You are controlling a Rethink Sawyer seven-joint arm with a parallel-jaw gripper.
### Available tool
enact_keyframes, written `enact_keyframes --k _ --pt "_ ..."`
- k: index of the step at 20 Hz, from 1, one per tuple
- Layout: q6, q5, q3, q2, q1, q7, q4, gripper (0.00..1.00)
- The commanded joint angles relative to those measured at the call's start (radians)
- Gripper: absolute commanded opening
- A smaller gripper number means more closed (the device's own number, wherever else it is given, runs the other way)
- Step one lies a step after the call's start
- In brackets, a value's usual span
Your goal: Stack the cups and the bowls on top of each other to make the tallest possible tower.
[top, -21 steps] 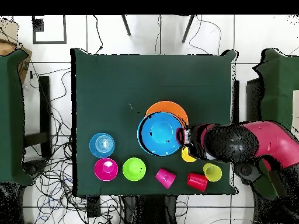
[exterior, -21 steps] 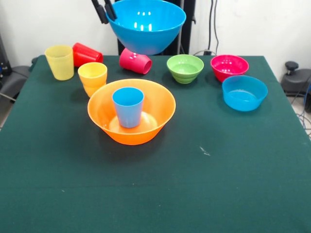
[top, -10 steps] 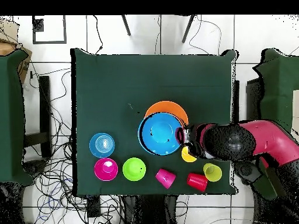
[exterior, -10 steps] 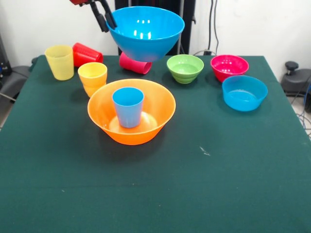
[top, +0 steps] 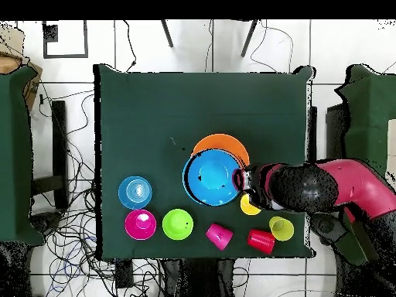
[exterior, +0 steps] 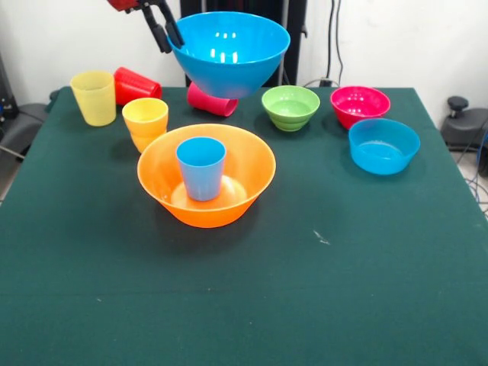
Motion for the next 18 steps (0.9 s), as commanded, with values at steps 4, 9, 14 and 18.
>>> enact_keyframes --k 4,9,14,18 --pt "0.054 -0.063 0.009 0.031 0.012 -0.341 -0.037 0.0" --pt "0.059 -0.065 0.01 0.033 0.015 -0.346 -0.044 0.0" --pt "0.057 -0.067 0.011 0.033 0.016 -0.345 -0.044 0.0" --pt "0.058 -0.066 0.013 0.033 0.012 -0.351 -0.043 0.0"
